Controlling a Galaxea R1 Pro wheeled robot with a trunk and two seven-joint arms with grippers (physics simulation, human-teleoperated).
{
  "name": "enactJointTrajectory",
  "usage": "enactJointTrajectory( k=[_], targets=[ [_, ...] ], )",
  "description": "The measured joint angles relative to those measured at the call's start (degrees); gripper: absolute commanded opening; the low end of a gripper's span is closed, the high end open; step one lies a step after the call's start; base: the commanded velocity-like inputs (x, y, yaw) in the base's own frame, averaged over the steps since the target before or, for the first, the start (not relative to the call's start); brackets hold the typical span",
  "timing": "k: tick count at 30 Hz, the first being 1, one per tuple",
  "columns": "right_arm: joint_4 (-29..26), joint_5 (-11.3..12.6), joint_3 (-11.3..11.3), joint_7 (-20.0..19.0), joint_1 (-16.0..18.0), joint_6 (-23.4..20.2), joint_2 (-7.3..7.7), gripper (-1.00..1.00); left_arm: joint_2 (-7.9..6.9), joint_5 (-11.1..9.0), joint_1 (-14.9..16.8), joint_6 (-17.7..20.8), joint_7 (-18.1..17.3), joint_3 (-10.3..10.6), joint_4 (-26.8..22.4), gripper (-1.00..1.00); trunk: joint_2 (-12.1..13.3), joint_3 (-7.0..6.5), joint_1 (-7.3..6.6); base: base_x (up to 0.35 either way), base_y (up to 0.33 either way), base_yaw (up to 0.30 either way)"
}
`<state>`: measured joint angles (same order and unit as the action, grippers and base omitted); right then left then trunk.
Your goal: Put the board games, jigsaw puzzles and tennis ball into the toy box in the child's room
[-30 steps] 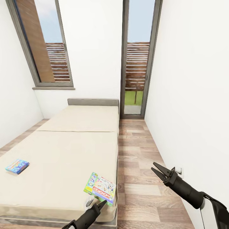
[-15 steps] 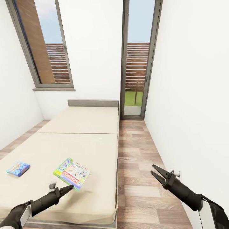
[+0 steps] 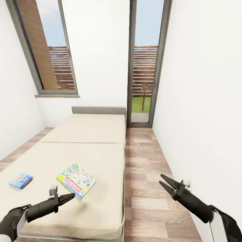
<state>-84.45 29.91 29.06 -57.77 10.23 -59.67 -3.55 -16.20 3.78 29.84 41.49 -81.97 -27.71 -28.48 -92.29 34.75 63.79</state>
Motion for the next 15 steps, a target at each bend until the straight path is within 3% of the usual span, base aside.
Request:
enactJointTrajectory(
  k=[12, 15],
  targets=[
    [0.33, -0.05, 0.0, 0.33, 0.0, 0.08, 0.03, 1.0, -4.28, -0.01, 0.02, 0.03, -2.1, 1.92, -1.06, -1.0, 4.81, -2.16, -2.64, 0.0, 0.0, 0.0],
    [1.39, -0.03, 0.02, 1.59, 0.05, 0.05, 0.06, 1.0, -5.95, -0.02, 0.01, 0.0, -4.03, 4.31, -2.16, -1.0, 6.02, -2.69, -3.3, 0.0, 0.0, 0.0]
  ],
)
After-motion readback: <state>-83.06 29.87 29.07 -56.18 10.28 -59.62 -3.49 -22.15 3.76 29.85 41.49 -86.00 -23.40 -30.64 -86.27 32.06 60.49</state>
